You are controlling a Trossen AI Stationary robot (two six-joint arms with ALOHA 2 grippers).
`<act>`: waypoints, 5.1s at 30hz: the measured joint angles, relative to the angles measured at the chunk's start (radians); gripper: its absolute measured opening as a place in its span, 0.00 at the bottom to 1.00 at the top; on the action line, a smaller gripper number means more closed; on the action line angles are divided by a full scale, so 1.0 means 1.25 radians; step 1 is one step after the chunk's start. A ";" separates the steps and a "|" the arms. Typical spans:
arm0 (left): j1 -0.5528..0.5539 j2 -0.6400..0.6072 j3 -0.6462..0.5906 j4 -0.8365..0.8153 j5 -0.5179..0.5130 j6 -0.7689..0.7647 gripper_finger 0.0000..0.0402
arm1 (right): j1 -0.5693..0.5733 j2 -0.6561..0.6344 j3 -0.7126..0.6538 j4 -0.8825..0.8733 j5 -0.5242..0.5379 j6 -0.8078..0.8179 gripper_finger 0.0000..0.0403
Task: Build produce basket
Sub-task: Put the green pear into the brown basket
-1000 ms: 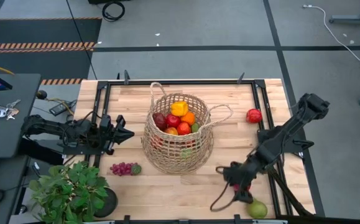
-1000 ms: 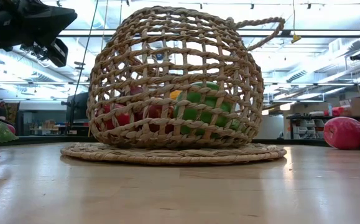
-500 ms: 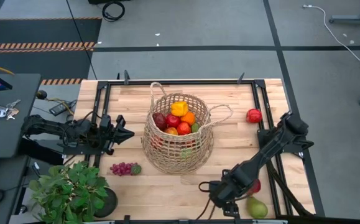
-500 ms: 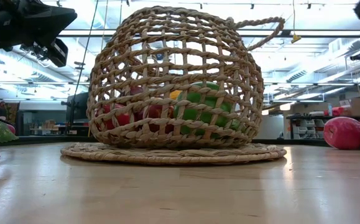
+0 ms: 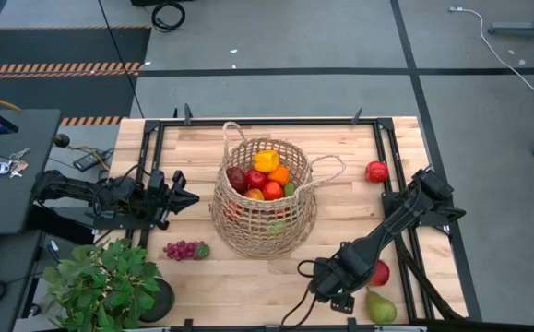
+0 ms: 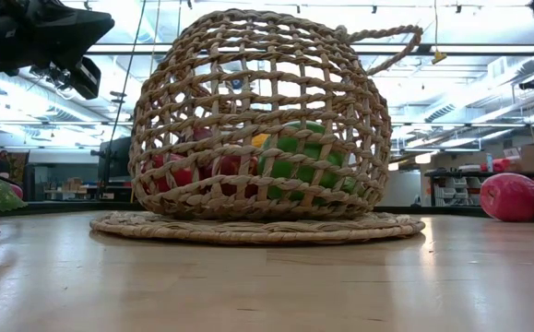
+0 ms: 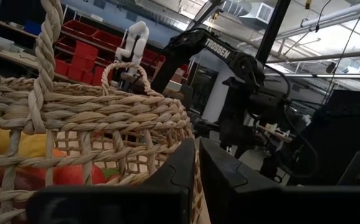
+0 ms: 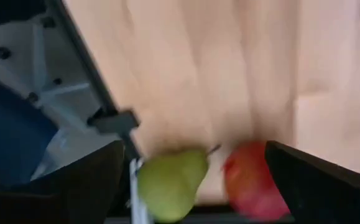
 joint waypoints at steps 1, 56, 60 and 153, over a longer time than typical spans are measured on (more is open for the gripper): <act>0.000 0.000 0.000 0.000 0.000 0.000 0.07 | 0.000 0.000 -0.004 0.001 -0.025 0.007 0.98; 0.000 0.000 0.000 0.000 0.000 0.000 0.09 | 0.307 0.074 -0.091 0.127 -0.026 0.101 0.93; 0.000 0.000 0.000 0.000 0.000 0.000 0.07 | 0.307 0.074 -0.111 0.128 -0.026 0.083 0.87; 0.000 0.000 0.000 0.000 0.000 0.000 0.07 | -0.165 -0.328 -0.130 0.407 0.096 0.096 0.64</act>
